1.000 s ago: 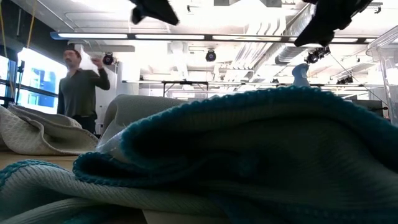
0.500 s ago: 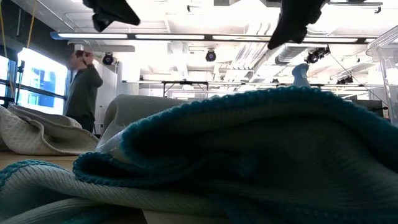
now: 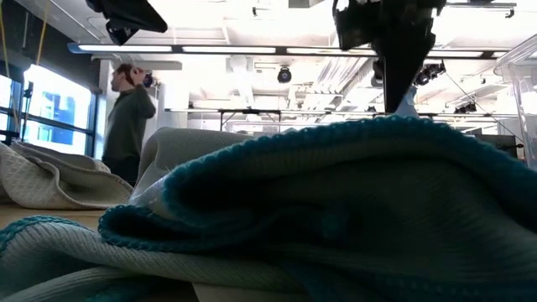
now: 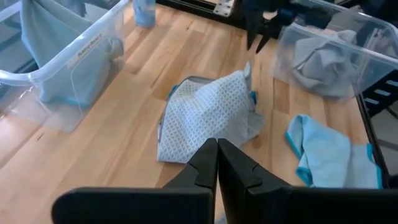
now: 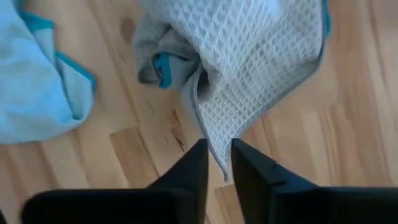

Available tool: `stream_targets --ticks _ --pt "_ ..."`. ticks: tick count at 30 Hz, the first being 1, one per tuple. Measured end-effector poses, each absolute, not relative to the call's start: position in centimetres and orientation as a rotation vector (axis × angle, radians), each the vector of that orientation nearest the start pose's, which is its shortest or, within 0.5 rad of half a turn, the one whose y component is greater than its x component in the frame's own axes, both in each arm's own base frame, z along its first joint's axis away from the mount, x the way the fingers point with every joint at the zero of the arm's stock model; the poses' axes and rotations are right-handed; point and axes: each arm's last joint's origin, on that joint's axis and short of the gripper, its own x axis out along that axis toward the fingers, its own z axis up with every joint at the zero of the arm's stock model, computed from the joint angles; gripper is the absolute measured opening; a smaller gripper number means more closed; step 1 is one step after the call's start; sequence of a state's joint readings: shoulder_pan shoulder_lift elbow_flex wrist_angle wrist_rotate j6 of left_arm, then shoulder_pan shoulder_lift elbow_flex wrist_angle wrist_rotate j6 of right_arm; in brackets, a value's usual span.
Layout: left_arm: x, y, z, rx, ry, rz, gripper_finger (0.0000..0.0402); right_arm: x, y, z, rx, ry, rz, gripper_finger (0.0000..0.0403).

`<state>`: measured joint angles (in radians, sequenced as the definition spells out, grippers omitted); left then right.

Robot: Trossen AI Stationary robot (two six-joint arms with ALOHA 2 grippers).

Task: Sort microfiber towel by color & place in baskets
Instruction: Put the gray microfiber towel into the bottom transparent bin

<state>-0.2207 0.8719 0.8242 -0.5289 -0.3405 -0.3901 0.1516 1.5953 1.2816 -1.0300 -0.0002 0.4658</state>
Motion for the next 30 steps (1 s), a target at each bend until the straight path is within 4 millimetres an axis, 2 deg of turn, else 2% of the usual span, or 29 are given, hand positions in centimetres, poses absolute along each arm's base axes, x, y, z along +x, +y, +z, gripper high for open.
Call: stream_targets --ticks 4,7,17,21,25,30 --pt "17.5 -3.1 30.2 -0.188 0.524 0.201 0.0 30.3 5.1 24.1 0.275 1.382 -0.19 0.0117" --pt "17.4 -3.2 30.2 -0.183 0.525 0.196 0.0 30.7 5.5 23.0 0.259 1.416 -0.195 0.0132" --pt "17.5 -3.2 30.2 -0.183 0.524 0.195 0.0 32.1 5.8 20.3 0.24 1.473 -0.205 0.0133" --pt "17.5 -3.2 30.2 -0.183 0.525 0.195 0.0 32.7 6.0 19.9 0.258 1.435 -0.19 0.0104" --pt "17.4 -3.2 30.2 -0.181 0.528 0.195 0.0 33.1 6.0 20.1 0.266 1.398 -0.18 0.002" --pt "17.1 -3.1 29.7 -0.132 0.587 0.197 0.0 33.0 6.4 22.3 0.25 1.371 -0.209 0.001"
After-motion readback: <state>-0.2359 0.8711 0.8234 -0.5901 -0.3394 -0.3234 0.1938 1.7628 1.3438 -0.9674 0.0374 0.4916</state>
